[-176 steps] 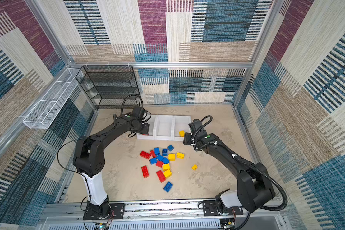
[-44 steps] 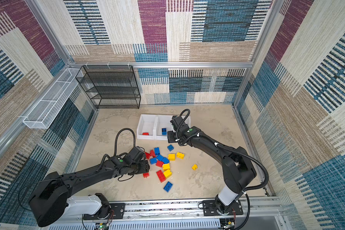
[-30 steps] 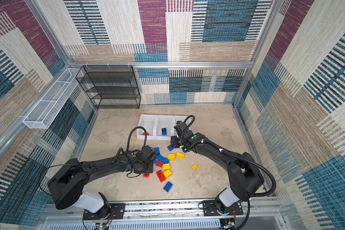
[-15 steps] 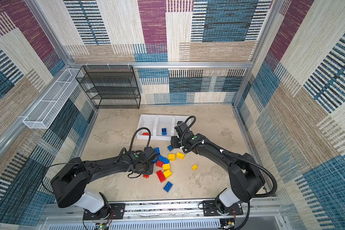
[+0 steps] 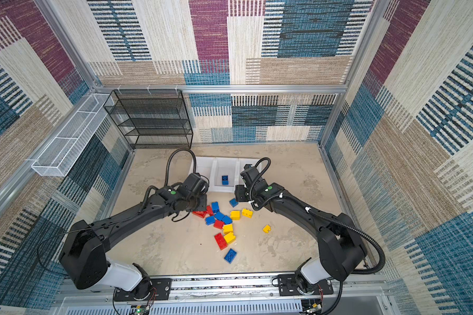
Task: Sort the legos into containers by color
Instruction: 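Carry the red brick into the bin nearest the left gripper and release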
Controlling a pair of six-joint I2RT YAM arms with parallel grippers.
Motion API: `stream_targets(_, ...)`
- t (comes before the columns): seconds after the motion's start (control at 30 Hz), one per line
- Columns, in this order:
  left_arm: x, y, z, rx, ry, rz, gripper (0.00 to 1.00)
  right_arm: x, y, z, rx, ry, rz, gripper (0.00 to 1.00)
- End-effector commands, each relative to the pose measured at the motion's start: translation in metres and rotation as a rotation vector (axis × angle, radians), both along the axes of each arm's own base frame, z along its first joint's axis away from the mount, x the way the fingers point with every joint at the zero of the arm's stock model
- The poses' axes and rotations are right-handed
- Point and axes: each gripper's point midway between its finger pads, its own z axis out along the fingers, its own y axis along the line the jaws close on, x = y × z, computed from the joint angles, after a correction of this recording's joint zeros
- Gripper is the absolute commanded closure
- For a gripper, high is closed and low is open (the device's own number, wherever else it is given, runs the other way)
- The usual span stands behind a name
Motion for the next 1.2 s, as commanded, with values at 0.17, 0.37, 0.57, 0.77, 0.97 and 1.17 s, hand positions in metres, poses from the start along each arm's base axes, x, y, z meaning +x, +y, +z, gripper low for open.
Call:
stream_targets(0.17,0.095,0.011,0.017,0.105,-0.064,-0.097,0.67,0.0,-0.002,0.008,0.014,-0.014,-0.02,0.38)
stream_targets(0.37,0.136,0.006,-0.004,0.121,-0.021,-0.119,0.66,-0.005,-0.007,0.016,0.029,-0.024,-0.038,0.38)
stream_targets(0.57,0.162,0.009,-0.021,0.119,0.006,-0.108,0.66,-0.01,-0.014,0.017,0.011,-0.016,-0.048,0.38)
stream_targets(0.77,0.167,0.004,-0.031,0.102,0.024,-0.119,0.61,-0.012,-0.018,0.018,0.013,-0.017,-0.066,0.38)
stream_targets(0.97,0.163,0.006,-0.028,0.092,0.026,-0.111,0.48,-0.014,-0.018,0.017,0.014,-0.011,-0.066,0.37)
stream_targets(1.17,0.155,0.01,-0.019,0.085,0.012,-0.101,0.44,-0.017,-0.021,0.017,0.013,-0.009,-0.073,0.37)
